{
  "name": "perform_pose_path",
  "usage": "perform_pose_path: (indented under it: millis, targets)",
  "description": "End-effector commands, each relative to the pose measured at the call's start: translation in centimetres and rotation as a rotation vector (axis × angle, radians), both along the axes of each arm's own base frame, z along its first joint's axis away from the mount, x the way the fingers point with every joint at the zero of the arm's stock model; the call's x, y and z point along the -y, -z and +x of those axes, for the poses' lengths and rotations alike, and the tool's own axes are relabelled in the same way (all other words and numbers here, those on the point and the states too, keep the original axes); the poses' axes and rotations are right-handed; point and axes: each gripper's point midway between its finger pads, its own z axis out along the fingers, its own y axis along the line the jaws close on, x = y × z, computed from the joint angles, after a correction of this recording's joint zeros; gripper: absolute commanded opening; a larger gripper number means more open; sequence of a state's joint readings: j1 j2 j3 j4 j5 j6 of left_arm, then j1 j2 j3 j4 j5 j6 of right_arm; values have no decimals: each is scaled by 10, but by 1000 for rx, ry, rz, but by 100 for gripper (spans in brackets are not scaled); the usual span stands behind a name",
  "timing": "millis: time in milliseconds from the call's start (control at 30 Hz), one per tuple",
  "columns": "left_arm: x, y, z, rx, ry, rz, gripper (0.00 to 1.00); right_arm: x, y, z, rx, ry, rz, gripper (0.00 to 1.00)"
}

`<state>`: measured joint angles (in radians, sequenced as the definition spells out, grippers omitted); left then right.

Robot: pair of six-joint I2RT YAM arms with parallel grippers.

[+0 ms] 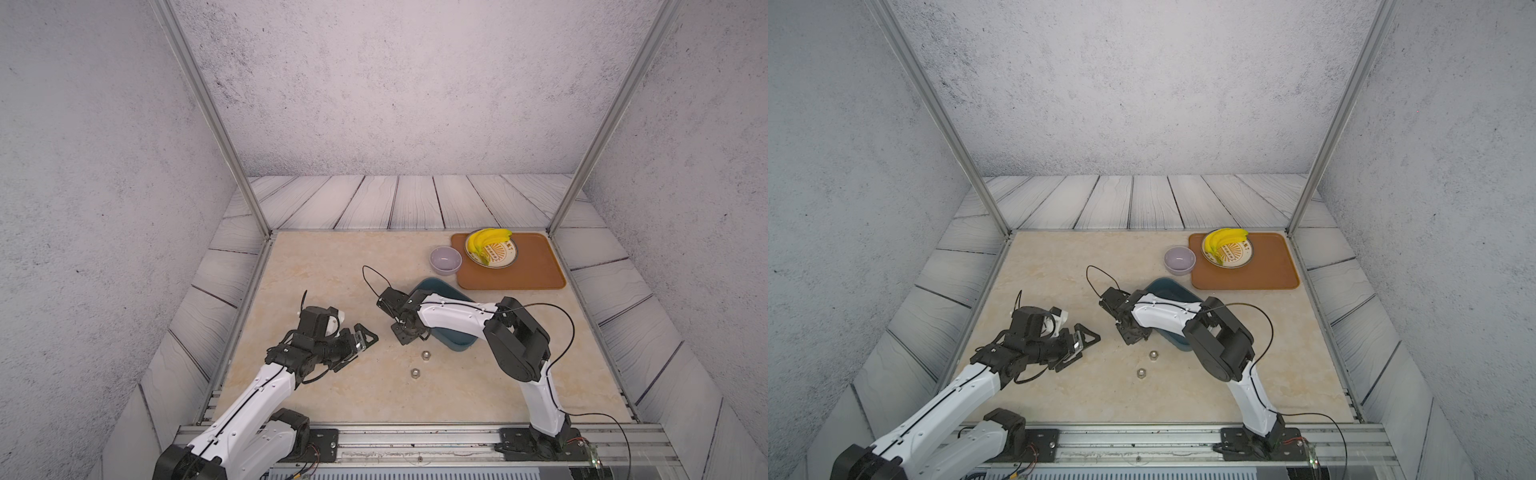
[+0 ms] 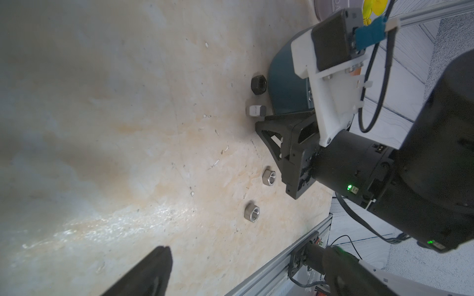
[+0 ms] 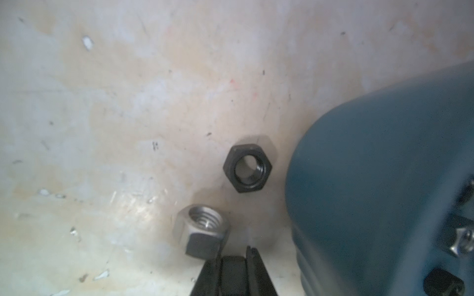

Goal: Put the nuts on the desktop into the storage box
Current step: Pick up the nut from the center of the board.

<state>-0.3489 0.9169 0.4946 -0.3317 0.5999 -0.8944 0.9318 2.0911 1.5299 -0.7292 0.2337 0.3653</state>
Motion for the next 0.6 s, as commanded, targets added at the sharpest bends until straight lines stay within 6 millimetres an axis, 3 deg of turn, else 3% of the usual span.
perform_pose_path:
  millis: [0, 400, 567]
  targets:
    - [0, 0, -2, 10, 18, -8, 98, 1, -30, -2, 17, 15, 51, 16]
    - [21, -35, -6, 106, 163, -118, 98, -4, -102, -14, 16, 6, 202, 16]
    - [24, -55, 0, 167, 174, -129, 100, 0, -128, -20, -17, 10, 294, 15]
